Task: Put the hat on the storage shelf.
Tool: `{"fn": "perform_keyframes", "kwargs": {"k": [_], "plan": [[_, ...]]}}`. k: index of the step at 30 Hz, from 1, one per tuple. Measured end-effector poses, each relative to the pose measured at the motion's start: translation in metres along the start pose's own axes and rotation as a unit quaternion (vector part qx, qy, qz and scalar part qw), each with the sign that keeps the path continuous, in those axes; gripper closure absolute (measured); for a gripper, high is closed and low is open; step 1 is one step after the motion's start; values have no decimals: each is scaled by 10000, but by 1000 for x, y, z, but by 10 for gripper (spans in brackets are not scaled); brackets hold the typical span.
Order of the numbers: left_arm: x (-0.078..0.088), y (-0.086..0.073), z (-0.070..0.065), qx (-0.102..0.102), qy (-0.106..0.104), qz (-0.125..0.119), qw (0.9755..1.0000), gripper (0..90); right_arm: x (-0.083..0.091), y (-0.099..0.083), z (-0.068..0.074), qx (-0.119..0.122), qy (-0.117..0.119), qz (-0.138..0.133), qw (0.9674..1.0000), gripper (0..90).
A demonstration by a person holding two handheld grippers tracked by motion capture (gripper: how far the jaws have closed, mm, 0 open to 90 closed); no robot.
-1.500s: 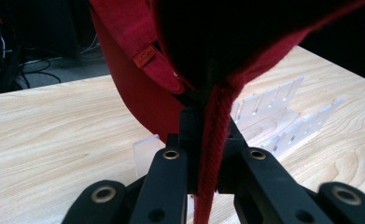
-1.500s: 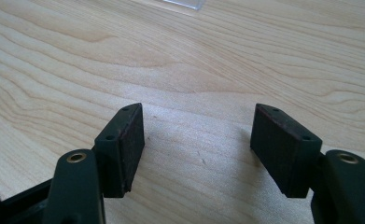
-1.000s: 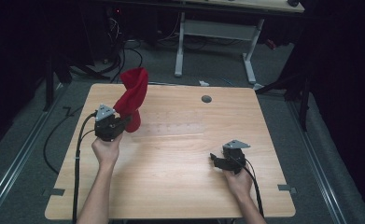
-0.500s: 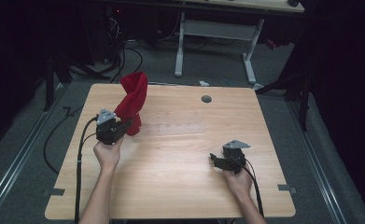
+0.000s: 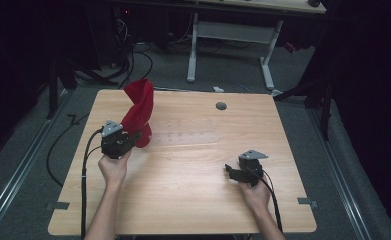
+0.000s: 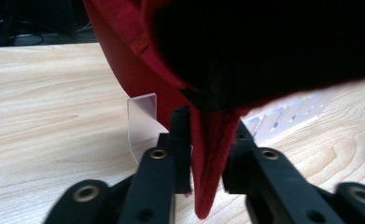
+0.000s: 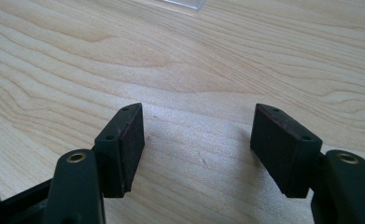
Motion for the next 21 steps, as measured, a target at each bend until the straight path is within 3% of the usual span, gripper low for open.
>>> {"fn": "perform_keyframes", "kwargs": {"k": [10, 21], "plan": [[5, 0, -4, -78, 96, 4, 9999, 514, 0, 0, 0, -20, 4, 6, 10000, 353], [14, -2, -9, -171, 143, 35, 9997, 393, 0, 0, 0, -20, 4, 6, 10000, 353]]}}
Point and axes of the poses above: each handheld gripper's, and its own axes: x roughly backward along the jaws, y roughly out of its top, z roughly to its left, the point moved 2 cm from there along -x, roughly forward along the jaws, and after that the axes turned 14 degrees about z, right-handed, at the moved point
